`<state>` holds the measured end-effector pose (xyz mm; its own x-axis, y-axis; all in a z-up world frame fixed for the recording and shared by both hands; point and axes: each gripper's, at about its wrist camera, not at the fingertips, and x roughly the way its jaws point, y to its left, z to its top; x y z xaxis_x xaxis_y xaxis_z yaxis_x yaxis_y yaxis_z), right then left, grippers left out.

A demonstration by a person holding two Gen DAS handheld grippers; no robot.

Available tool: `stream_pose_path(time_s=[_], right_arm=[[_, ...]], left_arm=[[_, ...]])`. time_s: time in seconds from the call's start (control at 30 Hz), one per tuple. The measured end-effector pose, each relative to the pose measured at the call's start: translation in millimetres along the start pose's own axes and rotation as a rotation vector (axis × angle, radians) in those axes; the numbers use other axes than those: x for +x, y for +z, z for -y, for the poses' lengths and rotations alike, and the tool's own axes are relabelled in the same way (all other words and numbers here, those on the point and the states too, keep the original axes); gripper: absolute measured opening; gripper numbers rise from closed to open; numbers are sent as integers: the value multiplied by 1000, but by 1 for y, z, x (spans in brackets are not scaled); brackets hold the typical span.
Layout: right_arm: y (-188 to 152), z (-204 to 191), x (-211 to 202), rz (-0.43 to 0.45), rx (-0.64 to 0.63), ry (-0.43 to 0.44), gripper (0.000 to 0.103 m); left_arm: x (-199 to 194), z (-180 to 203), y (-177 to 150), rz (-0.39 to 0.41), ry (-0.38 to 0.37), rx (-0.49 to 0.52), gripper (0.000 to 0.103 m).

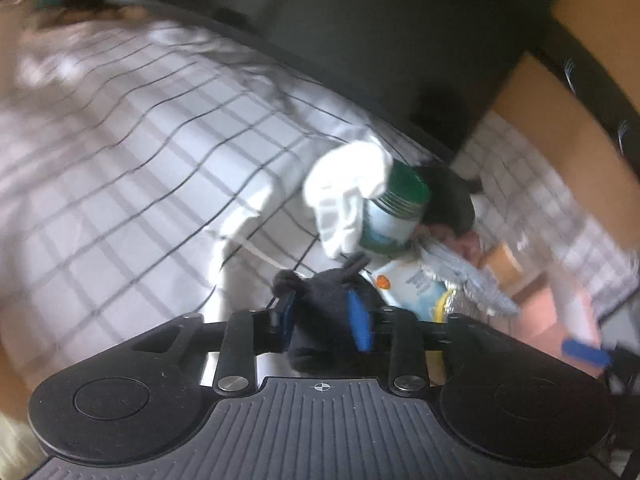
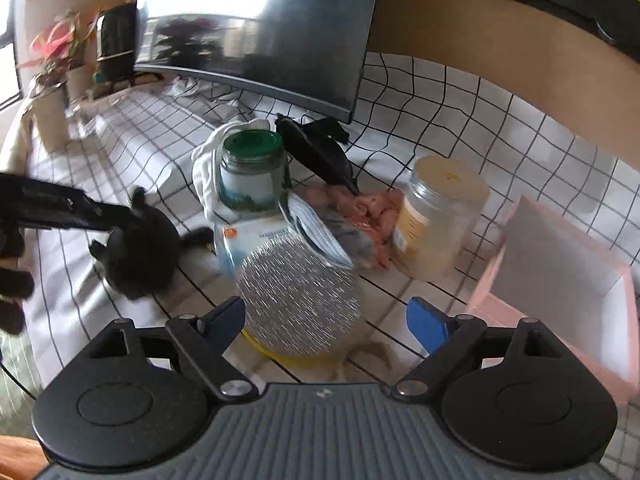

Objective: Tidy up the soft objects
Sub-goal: 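Grasp the black plush toy with the left tool, then grasp the glitter pad with the right tool while the left lifts the toy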

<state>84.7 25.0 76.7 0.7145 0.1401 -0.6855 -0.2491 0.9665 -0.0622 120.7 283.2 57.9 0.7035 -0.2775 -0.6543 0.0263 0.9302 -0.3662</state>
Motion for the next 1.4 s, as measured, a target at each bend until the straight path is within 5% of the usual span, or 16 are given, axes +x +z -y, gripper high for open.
stream_pose_path(time_s=[0.1,0.2,0.37,0.43,0.57,0.7,0.93,1.2,1.3,1.4], right_arm=[[-5,0,3,-19,39,-30,89],[-20,9,-6,-27,65,-81,89],[-40,40,-24,-42,74,-144,89],[-48,52,-32,-34,62,-160,89],[-58,70,-38,13,53,-205,89],[-57,78,-31,16,60,-146,89],[-40,49,-9,56,-30,19,89],[-17,15,37,28,-77,166,89],[-17,-10,46,27,-146,148,89],[-31,-46,56,41,-288,1,89]], left_arm=[[15,11,8,-58,41,115,81],[30,16,8,-124,19,133,94],[52,37,-2,-173,-34,114,92],[57,48,-7,-177,-43,112,78],[63,67,-17,-168,-15,195,75],[55,67,-17,-155,2,139,72],[16,51,-3,-36,33,98,71],[-5,18,-15,-59,111,19,71],[-12,8,-21,-70,116,0,71],[-18,0,-23,-69,116,-17,71]])
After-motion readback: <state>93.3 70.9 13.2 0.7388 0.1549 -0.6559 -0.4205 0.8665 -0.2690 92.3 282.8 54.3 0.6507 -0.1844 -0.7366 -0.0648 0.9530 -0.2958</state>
